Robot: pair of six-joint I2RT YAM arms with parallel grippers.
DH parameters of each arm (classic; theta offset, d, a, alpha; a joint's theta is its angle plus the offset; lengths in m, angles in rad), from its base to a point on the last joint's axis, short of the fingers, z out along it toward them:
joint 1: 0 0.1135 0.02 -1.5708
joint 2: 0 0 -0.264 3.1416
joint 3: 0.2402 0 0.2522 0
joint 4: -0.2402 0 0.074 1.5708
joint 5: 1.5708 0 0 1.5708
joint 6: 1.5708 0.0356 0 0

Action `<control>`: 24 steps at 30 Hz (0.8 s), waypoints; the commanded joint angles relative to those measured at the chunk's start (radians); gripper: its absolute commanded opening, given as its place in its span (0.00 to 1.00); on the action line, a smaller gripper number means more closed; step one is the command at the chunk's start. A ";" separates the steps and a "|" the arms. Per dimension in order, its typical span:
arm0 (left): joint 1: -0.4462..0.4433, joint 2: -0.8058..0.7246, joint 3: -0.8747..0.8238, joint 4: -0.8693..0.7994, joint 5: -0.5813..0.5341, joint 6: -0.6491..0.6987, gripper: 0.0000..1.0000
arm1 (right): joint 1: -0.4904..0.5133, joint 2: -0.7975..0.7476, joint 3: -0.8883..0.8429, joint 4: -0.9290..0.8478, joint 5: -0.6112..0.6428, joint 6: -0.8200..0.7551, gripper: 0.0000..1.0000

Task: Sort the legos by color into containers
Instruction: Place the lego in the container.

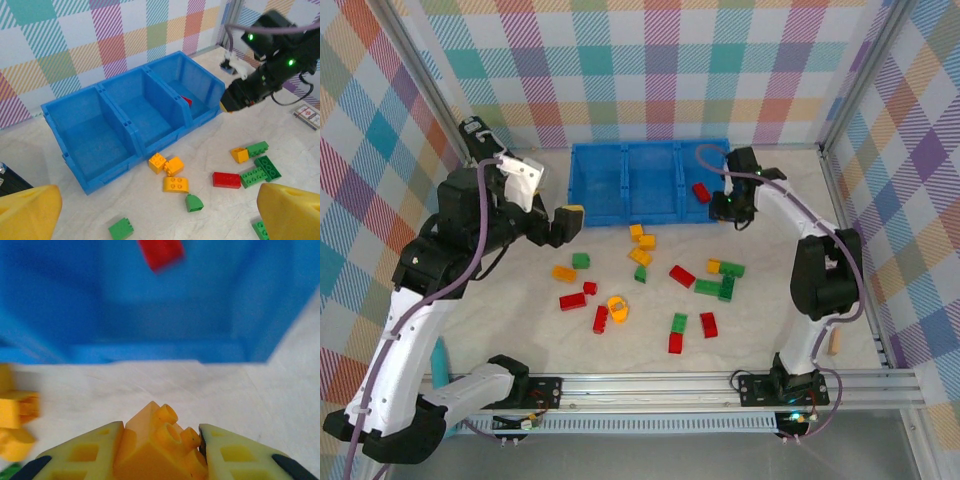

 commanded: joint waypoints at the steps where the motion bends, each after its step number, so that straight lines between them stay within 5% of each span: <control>1: -0.009 -0.023 -0.023 0.036 -0.014 0.016 1.00 | 0.069 -0.035 0.141 -0.026 0.008 -0.062 0.32; 16: -0.009 -0.036 -0.039 0.054 0.019 0.009 1.00 | 0.205 0.310 0.478 0.224 0.101 -0.175 0.31; 24: -0.009 -0.036 -0.052 0.041 0.005 0.006 1.00 | 0.221 0.488 0.631 0.179 0.079 -0.188 0.31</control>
